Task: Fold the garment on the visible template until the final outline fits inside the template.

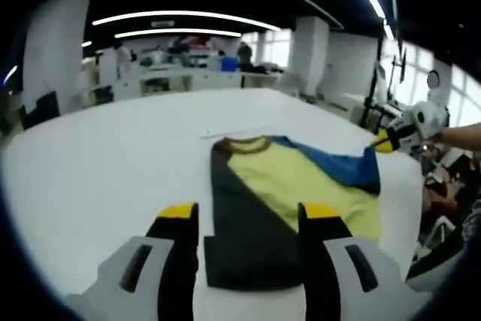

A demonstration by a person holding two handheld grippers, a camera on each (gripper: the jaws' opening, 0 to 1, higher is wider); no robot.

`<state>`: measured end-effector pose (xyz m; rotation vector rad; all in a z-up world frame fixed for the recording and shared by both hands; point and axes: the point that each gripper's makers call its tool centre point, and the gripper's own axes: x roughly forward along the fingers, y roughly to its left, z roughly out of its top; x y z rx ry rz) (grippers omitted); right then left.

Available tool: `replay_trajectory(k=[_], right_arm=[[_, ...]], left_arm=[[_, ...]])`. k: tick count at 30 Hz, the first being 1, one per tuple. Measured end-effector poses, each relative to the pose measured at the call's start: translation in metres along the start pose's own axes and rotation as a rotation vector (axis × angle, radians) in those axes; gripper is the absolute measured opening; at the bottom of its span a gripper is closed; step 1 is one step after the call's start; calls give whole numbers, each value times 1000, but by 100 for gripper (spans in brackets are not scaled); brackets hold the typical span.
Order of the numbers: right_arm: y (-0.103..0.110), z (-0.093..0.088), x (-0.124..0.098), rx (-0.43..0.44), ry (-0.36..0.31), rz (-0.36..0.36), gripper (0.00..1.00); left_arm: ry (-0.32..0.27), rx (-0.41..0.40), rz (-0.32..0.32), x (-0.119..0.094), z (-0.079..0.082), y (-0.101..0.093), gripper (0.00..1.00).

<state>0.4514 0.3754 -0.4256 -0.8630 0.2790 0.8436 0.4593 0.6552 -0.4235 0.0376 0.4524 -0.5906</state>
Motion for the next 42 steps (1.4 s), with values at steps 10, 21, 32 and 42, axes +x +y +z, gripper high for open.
replay_trajectory(k=[10,21,32,42], right_arm=[[-1,5,72,-18,25,95,0],[20,-19,104,31,88,166,0],[17,-17,103,133,62,153,4],[10,-21,88,296,32,109,36]], left_arm=[[11,-18,15,-4,-9,8,49],[19,-29,34,-9,-13,17,49],[21,-30,27,-5,-12,15,49],[17,-25,22,-5,-9,11,50]])
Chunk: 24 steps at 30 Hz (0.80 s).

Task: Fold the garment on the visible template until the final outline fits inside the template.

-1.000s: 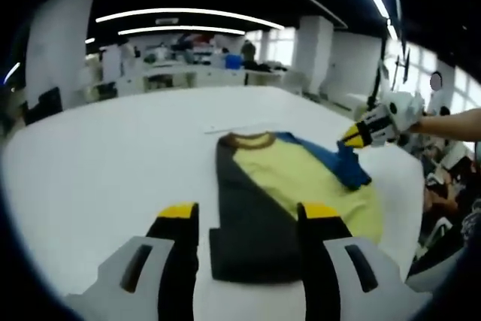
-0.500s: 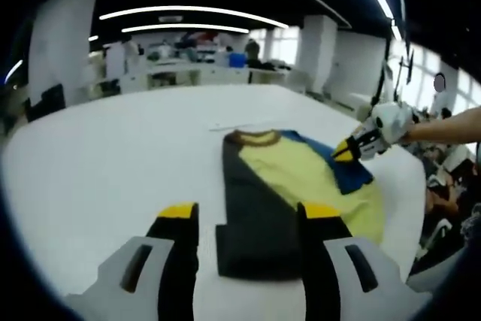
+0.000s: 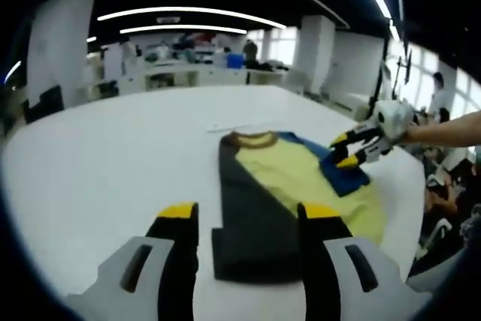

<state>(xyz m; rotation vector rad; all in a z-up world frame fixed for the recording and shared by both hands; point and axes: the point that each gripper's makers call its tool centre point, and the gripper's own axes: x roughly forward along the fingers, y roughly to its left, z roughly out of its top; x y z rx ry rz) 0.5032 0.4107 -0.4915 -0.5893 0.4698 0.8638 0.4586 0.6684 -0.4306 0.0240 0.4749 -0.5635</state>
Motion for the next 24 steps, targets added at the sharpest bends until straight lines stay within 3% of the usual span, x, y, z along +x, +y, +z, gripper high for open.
replay_trajectory(k=[14,24], right_arm=[[-8,-5,-44,284,-100,-89,51],[-10,-7,-76,388,-156,-149,60]], left_arm=[[-9,4,-5,-1,5,-2,50],[-9,10,-12,-2,6,-3,50]])
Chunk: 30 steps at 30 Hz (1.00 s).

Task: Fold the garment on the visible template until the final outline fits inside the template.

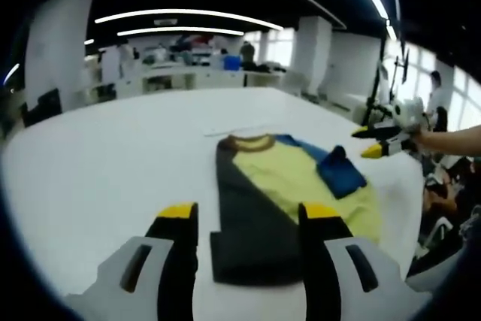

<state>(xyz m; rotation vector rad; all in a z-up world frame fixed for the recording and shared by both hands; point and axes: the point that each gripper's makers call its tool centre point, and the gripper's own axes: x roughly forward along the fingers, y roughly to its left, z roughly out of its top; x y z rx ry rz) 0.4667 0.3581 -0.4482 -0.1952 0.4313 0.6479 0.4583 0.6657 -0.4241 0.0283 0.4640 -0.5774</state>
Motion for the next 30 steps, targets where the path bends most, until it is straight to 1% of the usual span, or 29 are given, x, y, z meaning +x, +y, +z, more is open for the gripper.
replay_trajectory(k=[6,12,13,14,16,17,19,21,22,23,26,27,29,30], right_arm=[[11,3,-13,-37,-8,-3,59],[17,0,-14,-64,5,9,59],[18,0,-14,-75,10,10,58],[22,0,-14,-113,10,23,58],[26,-1,-14,-117,15,33,54],[29,-4,-13,-129,20,57,52],[29,-11,-11,-144,45,63,49],[34,-12,-10,-185,41,87,46],[36,-17,-10,-222,58,94,45],[41,-20,-10,-270,68,117,44],[48,-28,-9,-367,109,141,40],[53,-30,-8,-410,108,160,38],[57,-34,-8,-453,123,168,36],[60,-35,-7,-494,125,176,34]], left_arm=[[2,-1,0,-1,-1,0,50],[2,-1,-1,-1,-1,-1,50],[2,-1,-2,-1,-1,-1,50],[3,0,-1,-1,-1,0,50],[5,-3,0,-1,-2,0,50],[6,-3,1,-1,-3,0,50],[8,-5,0,-1,-4,0,50],[10,-6,0,-1,-5,0,50],[8,-7,0,-1,-5,-1,50],[10,-7,0,-2,-5,-1,50],[11,-9,1,-2,-7,0,50],[13,-11,1,-2,-7,0,50],[14,-13,1,-2,-8,-1,50],[14,-14,0,-2,-9,-1,50]])
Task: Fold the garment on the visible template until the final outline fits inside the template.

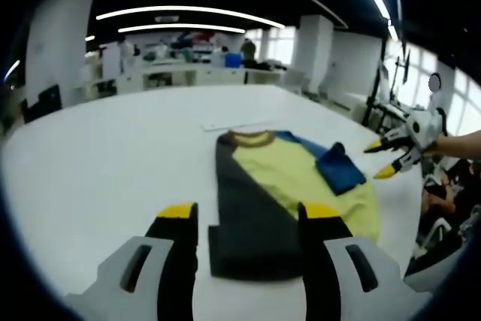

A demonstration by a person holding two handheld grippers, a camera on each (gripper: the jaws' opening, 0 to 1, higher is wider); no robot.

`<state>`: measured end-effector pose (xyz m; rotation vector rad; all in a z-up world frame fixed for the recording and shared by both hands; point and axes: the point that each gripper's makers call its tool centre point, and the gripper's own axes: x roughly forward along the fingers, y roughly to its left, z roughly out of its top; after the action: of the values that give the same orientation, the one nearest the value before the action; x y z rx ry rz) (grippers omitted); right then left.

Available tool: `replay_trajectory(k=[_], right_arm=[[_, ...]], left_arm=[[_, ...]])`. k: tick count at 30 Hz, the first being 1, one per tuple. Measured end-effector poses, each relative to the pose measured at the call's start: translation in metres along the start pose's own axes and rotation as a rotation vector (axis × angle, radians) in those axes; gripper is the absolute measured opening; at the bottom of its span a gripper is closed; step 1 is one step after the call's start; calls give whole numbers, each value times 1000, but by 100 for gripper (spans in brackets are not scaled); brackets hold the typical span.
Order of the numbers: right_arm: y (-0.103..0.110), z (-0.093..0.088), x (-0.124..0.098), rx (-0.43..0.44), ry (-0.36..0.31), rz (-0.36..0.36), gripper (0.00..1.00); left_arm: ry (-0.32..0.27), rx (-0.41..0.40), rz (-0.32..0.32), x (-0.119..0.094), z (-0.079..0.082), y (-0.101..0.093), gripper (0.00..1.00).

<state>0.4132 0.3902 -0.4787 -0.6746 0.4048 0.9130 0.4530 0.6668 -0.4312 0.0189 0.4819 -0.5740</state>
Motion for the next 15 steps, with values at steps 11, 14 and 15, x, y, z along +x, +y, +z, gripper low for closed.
replay_trajectory(k=[11,14,15], right_arm=[[5,-10,10,-203,71,11,22],[10,-11,12,-242,83,25,21],[11,-11,12,-255,83,26,21]], left_arm=[[3,-19,-1,-1,-5,-2,50],[3,-24,-1,-1,-5,-1,50],[3,-24,-1,-1,-5,-1,50]])
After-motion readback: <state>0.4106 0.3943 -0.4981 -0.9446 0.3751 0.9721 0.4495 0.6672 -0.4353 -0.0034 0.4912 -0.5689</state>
